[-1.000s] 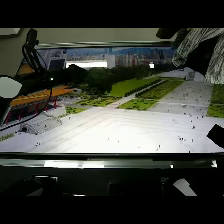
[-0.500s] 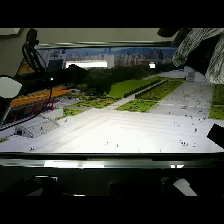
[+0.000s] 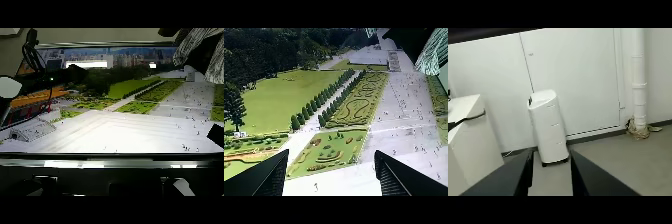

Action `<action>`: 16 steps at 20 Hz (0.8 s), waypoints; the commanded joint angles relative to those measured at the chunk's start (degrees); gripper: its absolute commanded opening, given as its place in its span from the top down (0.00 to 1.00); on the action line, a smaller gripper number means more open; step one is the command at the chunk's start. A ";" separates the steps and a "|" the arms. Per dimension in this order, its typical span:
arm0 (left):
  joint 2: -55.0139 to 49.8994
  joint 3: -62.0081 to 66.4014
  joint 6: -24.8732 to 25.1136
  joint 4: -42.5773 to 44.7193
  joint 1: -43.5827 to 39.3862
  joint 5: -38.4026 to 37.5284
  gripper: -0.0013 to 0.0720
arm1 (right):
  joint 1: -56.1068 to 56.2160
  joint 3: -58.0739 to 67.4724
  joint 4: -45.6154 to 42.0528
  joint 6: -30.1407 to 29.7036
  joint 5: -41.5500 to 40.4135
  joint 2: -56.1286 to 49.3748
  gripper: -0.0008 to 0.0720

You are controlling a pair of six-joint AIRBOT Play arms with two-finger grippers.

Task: Fold the clothes and pants, and hang the long-sleeved shirts on hangers.

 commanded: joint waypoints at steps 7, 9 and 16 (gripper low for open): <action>-0.02 0.02 0.00 0.02 -0.02 0.00 0.14 | 0.07 -0.42 49.20 -19.12 2.73 1.81 0.63; -0.02 0.02 0.00 0.02 -0.02 0.00 0.14 | 1.03 -1.66 72.08 -29.00 4.57 -0.85 0.63; -0.02 0.02 0.00 0.02 -0.02 0.02 0.14 | 42.45 -1.90 57.48 -35.65 15.08 -13.84 0.63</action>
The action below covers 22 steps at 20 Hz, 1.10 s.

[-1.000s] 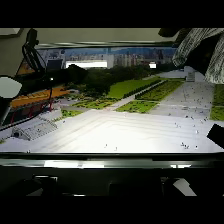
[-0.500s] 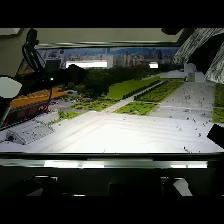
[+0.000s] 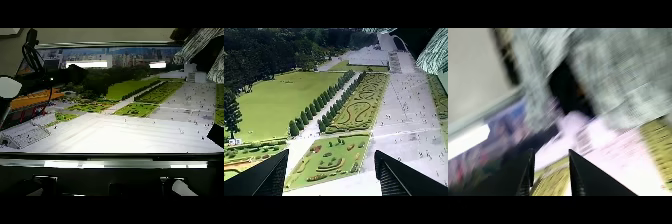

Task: Fold the clothes and pants, and hang the long-sleeved shirts on hangers.

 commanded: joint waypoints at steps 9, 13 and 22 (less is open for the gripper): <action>-0.02 0.00 0.02 0.37 0.11 0.59 0.14 | 40.83 -15.72 -16.63 -9.97 12.11 -9.68 0.76; 0.02 0.02 1.68 11.34 3.45 -6.16 0.14 | 40.83 -22.43 -13.25 -9.90 8.63 -9.62 0.94; -0.02 0.00 2.19 33.03 15.69 -16.70 0.94 | 40.83 -33.70 -12.81 -7.04 3.32 -9.51 0.95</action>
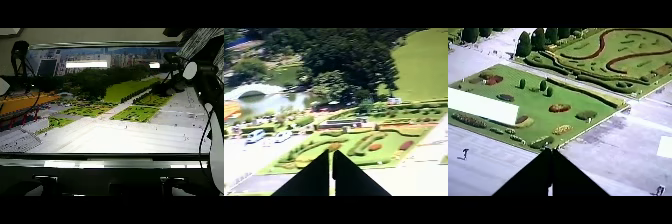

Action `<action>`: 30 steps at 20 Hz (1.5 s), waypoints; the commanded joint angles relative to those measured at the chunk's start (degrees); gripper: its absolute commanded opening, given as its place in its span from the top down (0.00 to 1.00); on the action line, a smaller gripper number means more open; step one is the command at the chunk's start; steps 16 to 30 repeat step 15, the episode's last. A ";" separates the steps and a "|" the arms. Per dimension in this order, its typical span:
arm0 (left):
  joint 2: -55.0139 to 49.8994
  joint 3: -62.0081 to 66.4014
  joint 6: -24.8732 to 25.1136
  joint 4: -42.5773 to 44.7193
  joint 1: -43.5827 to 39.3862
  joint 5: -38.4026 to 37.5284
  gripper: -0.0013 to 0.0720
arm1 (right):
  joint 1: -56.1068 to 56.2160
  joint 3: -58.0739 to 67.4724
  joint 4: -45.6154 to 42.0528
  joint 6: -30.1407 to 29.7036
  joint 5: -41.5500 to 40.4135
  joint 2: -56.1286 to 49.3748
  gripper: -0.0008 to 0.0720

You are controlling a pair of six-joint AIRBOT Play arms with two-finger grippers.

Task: Fold the clothes and pants, and hang the long-sleeved shirts on hangers.

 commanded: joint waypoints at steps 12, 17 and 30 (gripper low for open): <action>-0.02 0.00 0.33 6.95 7.54 -1.90 0.94 | 0.04 -5.29 0.31 1.60 -3.28 0.07 0.95; -0.02 0.00 0.33 6.95 7.54 -1.90 0.94 | 0.04 -5.29 0.31 1.60 -3.28 0.07 0.95; -0.02 0.00 0.33 6.95 7.54 -1.90 0.94 | 0.04 -5.29 0.31 1.60 -3.28 0.07 0.95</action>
